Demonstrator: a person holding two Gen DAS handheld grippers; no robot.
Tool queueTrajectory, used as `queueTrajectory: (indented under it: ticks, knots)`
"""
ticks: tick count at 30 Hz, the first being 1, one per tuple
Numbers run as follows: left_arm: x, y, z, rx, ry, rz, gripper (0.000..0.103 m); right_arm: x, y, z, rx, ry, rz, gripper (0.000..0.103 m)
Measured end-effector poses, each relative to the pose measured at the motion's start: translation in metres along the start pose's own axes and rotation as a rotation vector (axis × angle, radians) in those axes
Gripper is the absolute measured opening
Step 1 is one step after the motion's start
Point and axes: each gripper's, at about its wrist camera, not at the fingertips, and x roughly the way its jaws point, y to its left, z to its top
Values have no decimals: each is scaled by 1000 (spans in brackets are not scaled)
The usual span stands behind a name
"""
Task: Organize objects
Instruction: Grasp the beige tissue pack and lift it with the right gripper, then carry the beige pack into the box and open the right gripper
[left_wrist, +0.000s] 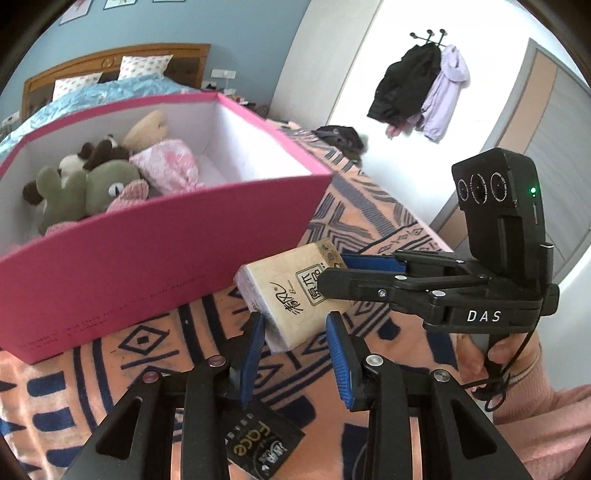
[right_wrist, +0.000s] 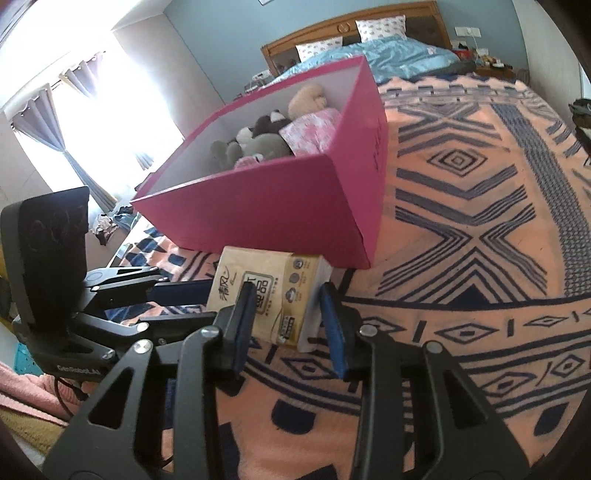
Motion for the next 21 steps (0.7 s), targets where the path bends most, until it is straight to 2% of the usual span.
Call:
queueTrajectory:
  ticks: [21]
  knots:
    - [-52, -20, 27, 107, -147, 16, 35, -46, 37, 33, -132, -133, -16, 39]
